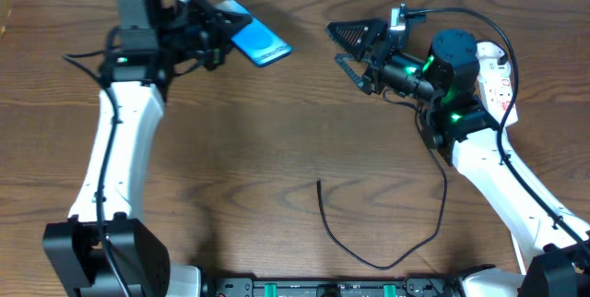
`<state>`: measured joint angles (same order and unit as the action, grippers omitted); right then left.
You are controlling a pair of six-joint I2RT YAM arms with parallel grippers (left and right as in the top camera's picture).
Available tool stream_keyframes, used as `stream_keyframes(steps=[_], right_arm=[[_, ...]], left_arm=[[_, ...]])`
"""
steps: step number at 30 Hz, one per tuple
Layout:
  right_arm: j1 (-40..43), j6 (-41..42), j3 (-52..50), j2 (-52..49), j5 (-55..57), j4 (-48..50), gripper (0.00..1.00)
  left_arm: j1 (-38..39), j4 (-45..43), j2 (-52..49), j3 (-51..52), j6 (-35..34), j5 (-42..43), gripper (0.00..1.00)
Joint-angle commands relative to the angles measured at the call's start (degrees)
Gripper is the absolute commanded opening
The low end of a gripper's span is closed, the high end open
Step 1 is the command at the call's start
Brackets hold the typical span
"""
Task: Plug charger to phone and switch on socket
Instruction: 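Open the right gripper and withdraw it from the phone, then move the right gripper down over the black cable's connector end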
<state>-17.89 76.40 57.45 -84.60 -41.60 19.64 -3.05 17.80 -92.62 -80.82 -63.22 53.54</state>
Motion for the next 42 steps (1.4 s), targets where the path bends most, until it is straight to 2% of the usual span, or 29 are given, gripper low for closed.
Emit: stream_keyframes(steps=[1,6,8,15,17,21,29,36,42], right_arm=[[0.37,-11.45,1.27,0.68,-4.87,-0.39,0.99],[-0.37,-21.0,1.27,0.68,-7.26,-0.5,0.99],[-0.81,-21.16,1.27,0.68,-7.98,-0.33,0.99],[-1.73,-23.26,4.94,0.68,-13.05,-2.34,0.99],[-2.12,-25.49,6.95,0.68,-12.72,-6.71,0.99],[-3.78,-32.2,12.48,0.68,-7.74,-21.44,0.99],[-9.01,-42.49,25.83,0.68,14.27,-51.6,0.99],[-16.09,-43.69,28.35,-0.13,29.07,-65.48,0.99],[-21.99,-39.52,28.3,-6.03,36.35,-75.78,0.91]], left_arm=[[-3.5,-0.35,0.46,-0.09,12.79,16.24,0.07],[-8.09,-0.35,0.46,-0.09,21.9,27.19,0.08],[-9.64,-0.35,0.46,-0.09,23.58,29.44,0.07],[-13.4,-0.35,0.46,-0.09,25.81,31.12,0.07],[-13.44,-0.35,0.46,-0.09,26.86,31.12,0.08],[-13.44,-0.37,0.46,-0.09,27.67,31.1,0.07],[-13.44,-0.37,0.46,-0.09,28.96,30.88,0.07],[-13.44,-0.37,0.46,-0.09,30.25,30.86,0.07],[-13.44,-0.37,0.46,-0.09,30.25,30.56,0.08]])
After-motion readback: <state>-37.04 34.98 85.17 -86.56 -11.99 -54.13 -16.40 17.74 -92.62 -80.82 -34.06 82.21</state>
